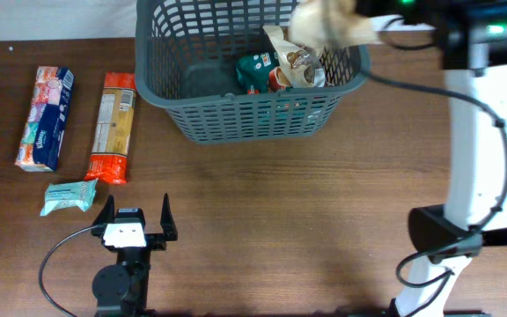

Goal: Pack container
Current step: 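Lift the beige pouch and carry it left over the basket, release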

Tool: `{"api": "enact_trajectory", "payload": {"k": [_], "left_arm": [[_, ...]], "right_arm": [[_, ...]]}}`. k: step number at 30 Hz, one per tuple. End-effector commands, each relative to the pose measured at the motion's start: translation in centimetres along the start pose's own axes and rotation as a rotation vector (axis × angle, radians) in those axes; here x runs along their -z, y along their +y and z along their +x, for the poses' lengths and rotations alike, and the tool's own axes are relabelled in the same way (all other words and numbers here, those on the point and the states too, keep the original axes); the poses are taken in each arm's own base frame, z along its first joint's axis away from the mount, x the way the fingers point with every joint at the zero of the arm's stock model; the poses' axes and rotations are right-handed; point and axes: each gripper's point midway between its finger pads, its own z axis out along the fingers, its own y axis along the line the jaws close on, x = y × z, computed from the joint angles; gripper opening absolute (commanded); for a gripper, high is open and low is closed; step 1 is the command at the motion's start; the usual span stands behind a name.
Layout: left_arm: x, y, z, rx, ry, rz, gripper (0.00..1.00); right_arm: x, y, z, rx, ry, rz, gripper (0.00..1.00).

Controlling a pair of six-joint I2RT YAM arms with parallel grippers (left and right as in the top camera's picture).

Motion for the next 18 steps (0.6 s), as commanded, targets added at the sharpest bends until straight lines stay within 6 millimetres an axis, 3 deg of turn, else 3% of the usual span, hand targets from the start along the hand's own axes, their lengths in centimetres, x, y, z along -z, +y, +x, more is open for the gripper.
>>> {"api": "enact_trajectory", "payload": {"k": [1,4,8,18], "left_arm": [[0.0,0.0,0.1,0.004,-0.002,0.005,0.99],[0.0,0.0,0.1,0.003,-0.002,0.005,0.99],[0.0,0.0,0.1,0.003,-0.002,0.005,0.99],[0.0,0.0,0.1,0.003,-0.002,0.005,0.99]], "right_arm": [[-2.6,2.1,0.5,0.148,0.005,-0.022,0.04],[-5.6,1.6,1.7,0.155,0.033,0.033,0.04],[-8.9,-0.7,4.1,0.134,0.098,0.094,0.04],[-14.7,-6.5,11.5,0.039,0.294,0.137,0.04]]}}
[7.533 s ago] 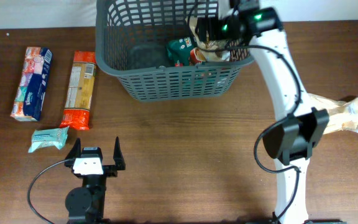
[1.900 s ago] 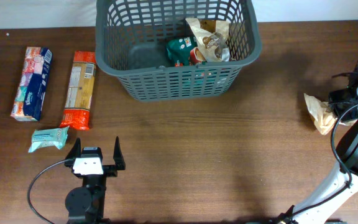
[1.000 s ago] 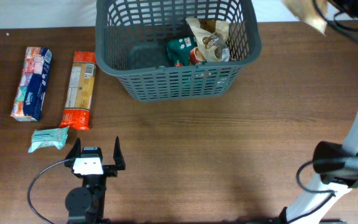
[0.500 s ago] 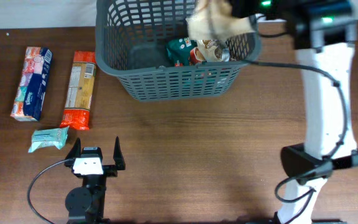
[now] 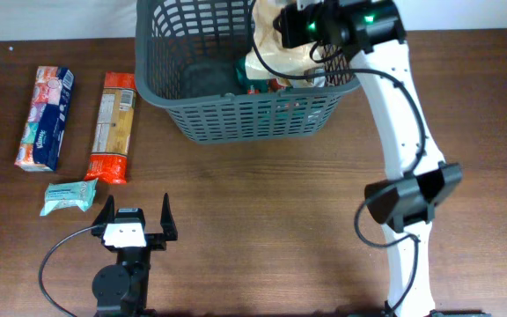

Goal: Pack container
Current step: 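Lift the beige pouch and carry it left over the basket, release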

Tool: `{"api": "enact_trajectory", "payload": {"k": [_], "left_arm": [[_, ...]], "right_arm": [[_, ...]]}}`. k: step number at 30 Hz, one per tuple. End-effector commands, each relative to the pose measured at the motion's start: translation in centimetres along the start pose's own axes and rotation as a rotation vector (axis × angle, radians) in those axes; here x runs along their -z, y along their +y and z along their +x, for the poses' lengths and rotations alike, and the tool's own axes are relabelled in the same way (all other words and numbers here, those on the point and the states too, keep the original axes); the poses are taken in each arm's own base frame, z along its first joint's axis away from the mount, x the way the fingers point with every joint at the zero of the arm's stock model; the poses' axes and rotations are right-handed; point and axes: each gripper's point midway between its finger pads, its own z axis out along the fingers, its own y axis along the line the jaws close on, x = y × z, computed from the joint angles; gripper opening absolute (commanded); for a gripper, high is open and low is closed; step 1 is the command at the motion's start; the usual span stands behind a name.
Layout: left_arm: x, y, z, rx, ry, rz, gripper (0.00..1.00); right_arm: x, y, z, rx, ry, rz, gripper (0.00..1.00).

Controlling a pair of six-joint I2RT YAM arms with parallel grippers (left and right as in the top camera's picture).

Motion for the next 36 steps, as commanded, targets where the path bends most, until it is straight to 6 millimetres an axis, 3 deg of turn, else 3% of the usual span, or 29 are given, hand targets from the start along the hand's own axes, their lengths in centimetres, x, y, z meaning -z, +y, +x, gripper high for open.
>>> {"api": "enact_trajectory", "payload": {"k": [1,6,12,13,15,17,18,20,23,25,29,36], "left_arm": [[0.0,0.0,0.1,0.004,-0.002,0.005,0.99],[0.0,0.0,0.1,0.004,-0.002,0.005,0.99],[0.0,0.0,0.1,0.004,-0.002,0.005,0.99],[0.0,0.0,0.1,0.004,-0.002,0.005,0.99],[0.0,0.0,0.1,0.003,-0.002,0.005,0.99],[0.0,0.0,0.1,0.004,-0.002,0.005,0.99],[0.0,0.0,0.1,0.004,-0.002,0.005,0.99],[0.0,0.0,0.1,0.004,-0.002,0.005,0.99],[0.0,0.0,0.1,0.004,-0.002,0.005,0.99],[0.0,0.0,0.1,0.004,-0.002,0.005,0.99],[0.0,0.0,0.1,0.004,-0.002,0.005,0.99],[0.0,0.0,0.1,0.004,-0.002,0.005,0.99]], "right_arm": [[-0.9,-0.9,0.5,0.003,0.016,0.012,0.04],[-3.0,-1.7,2.8,-0.023,0.09,0.016,0.04],[-3.2,-2.4,3.3,-0.028,0.109,0.051,0.11],[-3.2,-2.7,3.4,-0.028,0.111,0.065,0.17],[-3.1,-3.1,3.6,-0.029,0.119,0.092,0.44],[-3.1,-3.3,3.7,-0.031,0.126,0.102,0.8],[-3.1,-3.3,3.7,-0.031,0.126,0.102,0.91],[-2.9,-3.4,3.6,-0.032,0.121,0.103,0.99],[-2.0,-3.7,3.0,-0.037,0.102,0.11,0.99],[-0.7,-3.9,1.9,-0.043,0.069,0.117,0.99],[3.8,-4.0,-1.8,-0.052,-0.056,0.131,0.99],[16.8,-4.6,-8.9,-0.061,-0.373,0.192,0.99]]}}
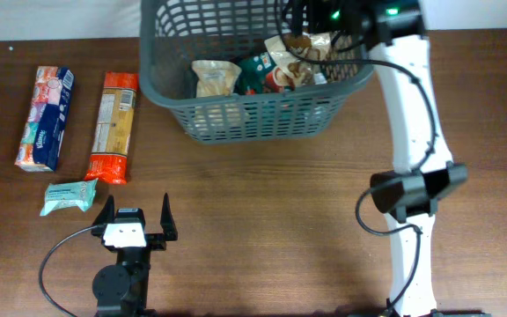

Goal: Pack container
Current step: 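Lift the beige pouch and carry it left over the basket, release, then withdraw the right gripper back to the right side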

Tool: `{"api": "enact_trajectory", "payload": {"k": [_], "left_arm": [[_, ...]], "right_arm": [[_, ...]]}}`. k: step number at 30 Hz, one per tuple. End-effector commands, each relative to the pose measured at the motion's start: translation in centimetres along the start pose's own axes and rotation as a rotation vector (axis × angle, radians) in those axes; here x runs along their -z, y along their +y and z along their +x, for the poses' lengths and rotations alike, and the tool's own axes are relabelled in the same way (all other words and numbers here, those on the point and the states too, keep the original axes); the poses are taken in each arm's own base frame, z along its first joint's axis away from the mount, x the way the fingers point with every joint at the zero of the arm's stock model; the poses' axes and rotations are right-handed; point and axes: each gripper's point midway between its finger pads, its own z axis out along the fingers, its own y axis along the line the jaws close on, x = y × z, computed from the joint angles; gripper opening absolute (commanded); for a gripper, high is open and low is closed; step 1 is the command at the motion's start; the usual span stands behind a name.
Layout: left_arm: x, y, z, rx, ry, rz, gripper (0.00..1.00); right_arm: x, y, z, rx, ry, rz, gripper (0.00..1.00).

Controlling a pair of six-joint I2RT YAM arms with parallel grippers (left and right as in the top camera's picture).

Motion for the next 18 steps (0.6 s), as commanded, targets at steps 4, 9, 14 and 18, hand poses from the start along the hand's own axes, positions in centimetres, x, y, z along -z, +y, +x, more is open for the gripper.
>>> {"api": "enact_trajectory", "payload": {"k": [4,9,14,18], "left_arm": [[0.0,0.0,0.1,0.003,-0.002,0.005,0.99],[0.0,0.0,0.1,0.004,-0.001,0.005,0.99],[0.0,0.0,0.1,0.004,-0.002,0.005,0.99],[0.0,0.0,0.1,0.003,-0.002,0.005,0.99]], "right_arm": [[19.3,-2.3,-9.9,-0.015,-0.425,0.132,0.99],[27.8,-4.8,-10.9,-0.032,-0.548,0.238,0.99],[32.7,-9.0,-9.1,-0.107,-0.555,0.362,0.99],[33.1,-12.9,-6.2,-0.201,-0.465,0.447,0.99]]}}
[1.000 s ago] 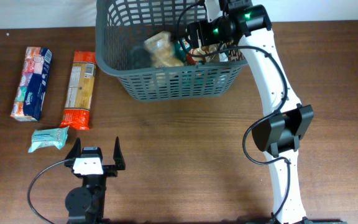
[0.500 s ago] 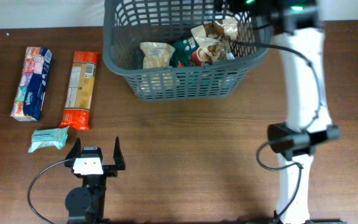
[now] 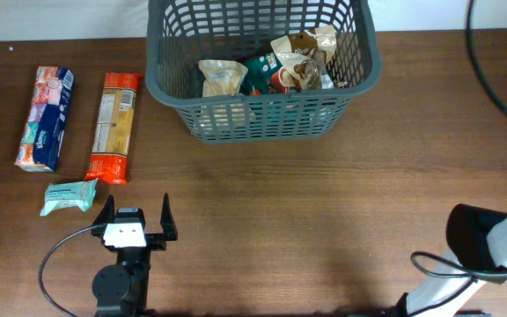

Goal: Pack container
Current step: 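Withdraw the right gripper back to the right side, then move the left gripper over the orange-yellow pasta packet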

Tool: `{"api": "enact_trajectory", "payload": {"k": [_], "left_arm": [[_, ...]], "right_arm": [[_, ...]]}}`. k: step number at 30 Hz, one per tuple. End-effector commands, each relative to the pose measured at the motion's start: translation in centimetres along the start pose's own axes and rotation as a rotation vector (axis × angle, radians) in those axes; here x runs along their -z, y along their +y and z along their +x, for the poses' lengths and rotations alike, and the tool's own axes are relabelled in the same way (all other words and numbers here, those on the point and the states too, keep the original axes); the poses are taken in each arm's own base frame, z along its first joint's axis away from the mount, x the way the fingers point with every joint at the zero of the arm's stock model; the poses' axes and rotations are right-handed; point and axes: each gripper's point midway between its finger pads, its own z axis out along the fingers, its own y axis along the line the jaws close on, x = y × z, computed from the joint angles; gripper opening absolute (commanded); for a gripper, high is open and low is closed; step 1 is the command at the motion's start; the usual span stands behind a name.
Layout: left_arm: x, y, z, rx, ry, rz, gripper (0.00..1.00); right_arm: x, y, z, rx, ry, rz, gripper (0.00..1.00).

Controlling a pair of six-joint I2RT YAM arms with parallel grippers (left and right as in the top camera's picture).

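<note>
A grey mesh basket (image 3: 262, 123) stands at the table's far middle. Inside it lie a beige bag (image 3: 221, 77) on the left, a green packet (image 3: 260, 72) in the middle and a brown-and-beige bag (image 3: 302, 55) on the right. Outside, at the left, lie a pink-and-blue tissue pack (image 3: 45, 118), an orange box (image 3: 113, 126) and a small teal packet (image 3: 69, 196). My left gripper (image 3: 135, 210) rests open near the front edge, just right of the teal packet, holding nothing. Of my right arm only the base (image 3: 491, 251) shows; its gripper is out of view.
A black cable (image 3: 500, 92) crosses the top right corner. Another cable loops from the left arm's base (image 3: 117, 282) at the front edge. Bare brown tabletop (image 3: 324, 211) lies between the basket and the front.
My right arm, which reached over the basket's right rear, has left the frame; only its base and a cable show. The basket sits slightly further right. The left arm is unmoved.
My right gripper first held a beige bag high over the basket's right back corner, then lower over the basket. Later the bag lay in the basket's left half with the gripper at the right rear. Now the arm is out of view.
</note>
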Motion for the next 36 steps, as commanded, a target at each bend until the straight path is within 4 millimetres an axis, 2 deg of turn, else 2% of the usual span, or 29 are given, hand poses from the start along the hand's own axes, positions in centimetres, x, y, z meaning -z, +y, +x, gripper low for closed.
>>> {"api": "enact_trajectory", "payload": {"k": [1,4,8,12,16,18,21,36], "left_arm": [[0.0,0.0,0.1,0.004,-0.002,0.005,0.99],[0.0,0.0,0.1,0.004,-0.002,0.005,0.99],[0.0,0.0,0.1,0.003,-0.002,0.005,0.99],[0.0,0.0,0.1,0.003,-0.002,0.005,0.99],[0.0,0.0,0.1,0.004,-0.002,0.005,0.99],[0.0,0.0,0.1,0.004,-0.002,0.005,0.99],[0.0,0.0,0.1,0.004,-0.002,0.005,0.99],[0.0,0.0,-0.4,0.004,-0.023,0.005,0.99]], "right_arm": [[-1.9,-4.6,3.0,-0.057,0.112,0.118,0.99],[-2.2,-8.9,6.0,-0.094,0.225,0.277,0.99],[-3.0,-13.0,10.5,-0.116,0.385,0.442,0.99],[-5.3,-14.6,15.5,-0.145,0.553,0.462,0.99],[-6.9,-15.5,19.5,-0.169,0.672,0.466,0.99],[-7.3,-15.8,20.8,-0.176,0.707,0.466,0.99],[-7.4,-15.9,21.4,-0.18,0.726,0.468,0.99],[-7.4,-15.9,21.5,-0.18,0.729,0.469,0.99]]}}
